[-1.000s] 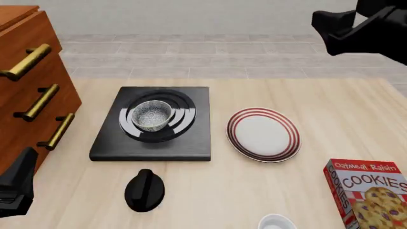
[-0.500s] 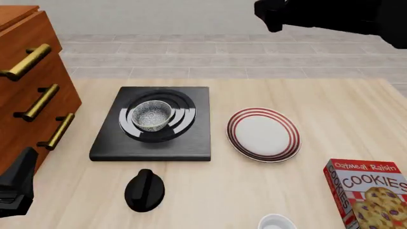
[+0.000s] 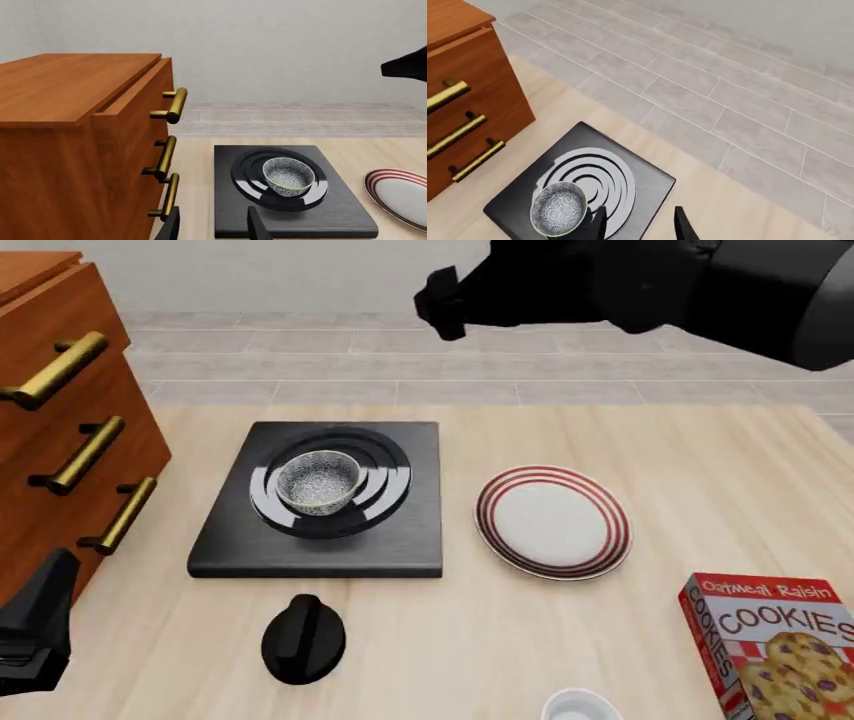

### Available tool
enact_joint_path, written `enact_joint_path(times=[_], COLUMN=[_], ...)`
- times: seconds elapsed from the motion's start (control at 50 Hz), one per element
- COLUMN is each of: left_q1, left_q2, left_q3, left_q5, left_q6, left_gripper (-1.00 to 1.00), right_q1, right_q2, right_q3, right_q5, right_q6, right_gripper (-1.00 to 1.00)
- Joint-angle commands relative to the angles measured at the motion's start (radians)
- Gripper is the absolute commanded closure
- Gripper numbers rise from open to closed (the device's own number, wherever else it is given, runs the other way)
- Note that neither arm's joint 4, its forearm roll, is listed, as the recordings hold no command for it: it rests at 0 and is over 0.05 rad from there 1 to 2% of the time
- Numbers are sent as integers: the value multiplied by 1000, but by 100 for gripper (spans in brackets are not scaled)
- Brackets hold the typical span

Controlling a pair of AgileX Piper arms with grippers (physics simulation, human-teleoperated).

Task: Pick the akita bowl on the stove and place it on the plate.

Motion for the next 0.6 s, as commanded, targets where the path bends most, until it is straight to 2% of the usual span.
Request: enact_joint_path(times=[0.02, 0.24, 0.6], left_q1=[0, 0, 0], left_q2=[0, 0, 0], left_q3=[0, 0, 0], left_q5=[0, 0, 0], left_q6=[0, 0, 0], left_gripper=[-100, -100, -100], right_q1=[56, 98, 117], right_q2=[82, 140, 225], right_q3=[-45, -88, -129], right_q5=[11, 27, 20], right_q6=[13, 14, 20], right_gripper=[-100, -100, -100])
